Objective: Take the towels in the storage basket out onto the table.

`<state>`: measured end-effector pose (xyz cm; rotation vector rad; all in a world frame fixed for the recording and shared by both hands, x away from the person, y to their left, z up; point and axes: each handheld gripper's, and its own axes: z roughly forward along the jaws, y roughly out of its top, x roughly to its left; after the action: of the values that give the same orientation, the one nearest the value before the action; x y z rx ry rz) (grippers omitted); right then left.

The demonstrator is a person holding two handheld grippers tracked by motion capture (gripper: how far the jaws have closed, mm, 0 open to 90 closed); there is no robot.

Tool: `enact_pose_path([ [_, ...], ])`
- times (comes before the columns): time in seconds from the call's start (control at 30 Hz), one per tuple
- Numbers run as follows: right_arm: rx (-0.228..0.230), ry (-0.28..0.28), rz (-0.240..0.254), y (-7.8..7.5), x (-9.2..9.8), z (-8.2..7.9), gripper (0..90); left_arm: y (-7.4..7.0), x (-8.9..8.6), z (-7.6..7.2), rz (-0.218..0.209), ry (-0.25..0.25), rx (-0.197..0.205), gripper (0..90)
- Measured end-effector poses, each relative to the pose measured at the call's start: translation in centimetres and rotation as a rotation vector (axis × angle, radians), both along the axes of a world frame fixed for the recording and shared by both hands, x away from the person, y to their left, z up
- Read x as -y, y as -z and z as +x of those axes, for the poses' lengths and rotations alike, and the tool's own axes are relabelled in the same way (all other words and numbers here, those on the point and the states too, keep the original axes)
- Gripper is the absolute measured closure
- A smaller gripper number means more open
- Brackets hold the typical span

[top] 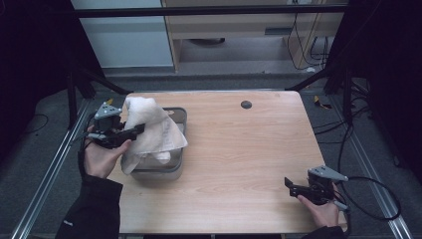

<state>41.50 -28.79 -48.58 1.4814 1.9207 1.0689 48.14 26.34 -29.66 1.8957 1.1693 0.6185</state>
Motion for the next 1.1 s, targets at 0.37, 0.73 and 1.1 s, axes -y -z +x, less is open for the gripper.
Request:
enact_pose_path([
  [0.37,0.008,0.003,-0.002,0.0,0.0,0.0,6.6,-1.9,2.3,-1.1,0.006,0.085,0.028,61.6],
  [0.73,0.01,0.003,-0.004,0.0,0.0,0.0,6.7,-3.3,3.9,-1.8,-0.002,0.137,0.048,61.6],
  [1.1,0.012,0.006,-0.002,-0.1,0.1,0.0,6.8,-3.9,5.7,-2.0,0.006,0.18,0.057,61.6],
])
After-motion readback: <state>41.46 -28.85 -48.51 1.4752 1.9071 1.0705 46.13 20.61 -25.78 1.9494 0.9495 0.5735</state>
